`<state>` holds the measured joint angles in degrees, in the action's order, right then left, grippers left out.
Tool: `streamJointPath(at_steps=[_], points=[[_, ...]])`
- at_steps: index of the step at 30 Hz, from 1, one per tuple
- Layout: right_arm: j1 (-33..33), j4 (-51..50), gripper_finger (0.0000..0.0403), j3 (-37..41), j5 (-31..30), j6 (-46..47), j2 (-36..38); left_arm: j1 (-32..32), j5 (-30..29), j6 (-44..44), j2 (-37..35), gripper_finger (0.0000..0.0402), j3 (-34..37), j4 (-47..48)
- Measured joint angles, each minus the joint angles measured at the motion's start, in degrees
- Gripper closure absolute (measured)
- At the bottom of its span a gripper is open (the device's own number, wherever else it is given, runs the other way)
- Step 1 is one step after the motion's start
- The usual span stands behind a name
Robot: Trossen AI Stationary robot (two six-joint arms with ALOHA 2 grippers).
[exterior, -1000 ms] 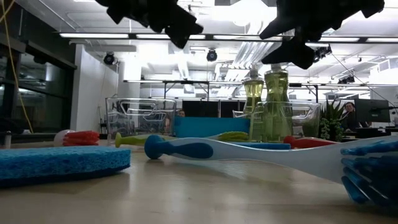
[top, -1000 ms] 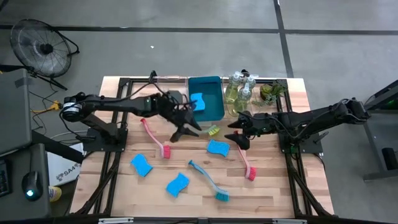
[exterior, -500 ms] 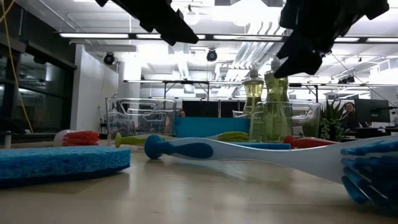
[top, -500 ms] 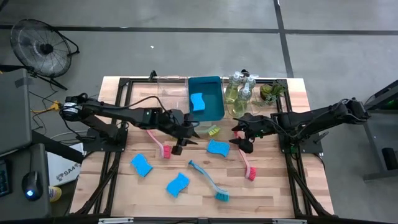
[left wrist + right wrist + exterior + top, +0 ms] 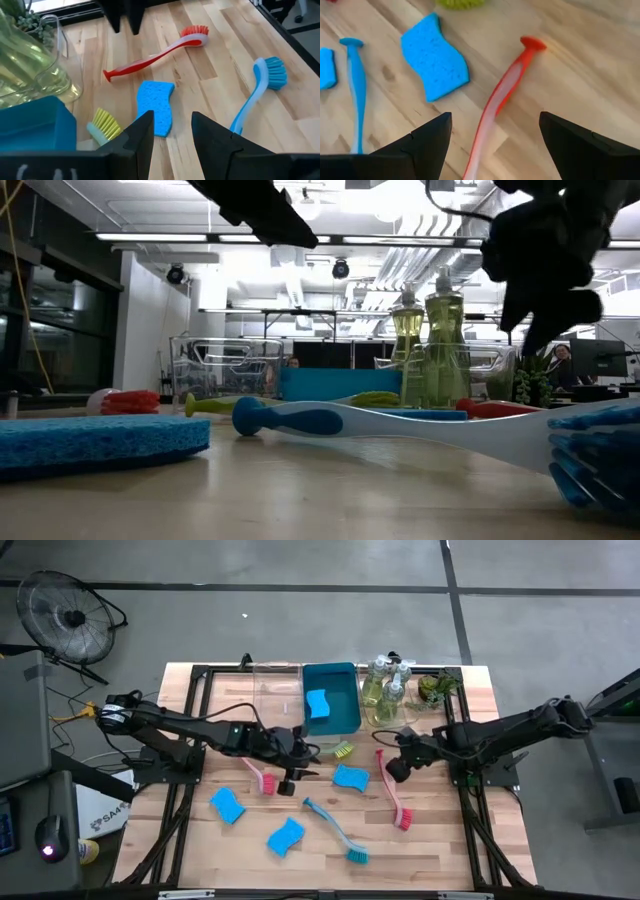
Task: Pick & Place Kitchen Sink Supplies
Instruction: Put the red dish brush into the left transparent bin
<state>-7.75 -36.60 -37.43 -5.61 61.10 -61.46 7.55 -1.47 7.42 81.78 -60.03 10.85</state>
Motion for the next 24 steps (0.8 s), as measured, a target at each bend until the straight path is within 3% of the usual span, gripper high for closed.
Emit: streamJointPath(at_steps=[11,24], points=[[-12.23,2.2,0.0107,0.0,4.58,16.67,-10.41,0.0,-0.58,2.71,0.02,0.0273,0.0,0.04],[-16.94,9.82,0.0107,-0.09,5.56,26.75,-22.02,-0.02,-0.62,5.97,0.02,0.0273,0.0,0.06]])
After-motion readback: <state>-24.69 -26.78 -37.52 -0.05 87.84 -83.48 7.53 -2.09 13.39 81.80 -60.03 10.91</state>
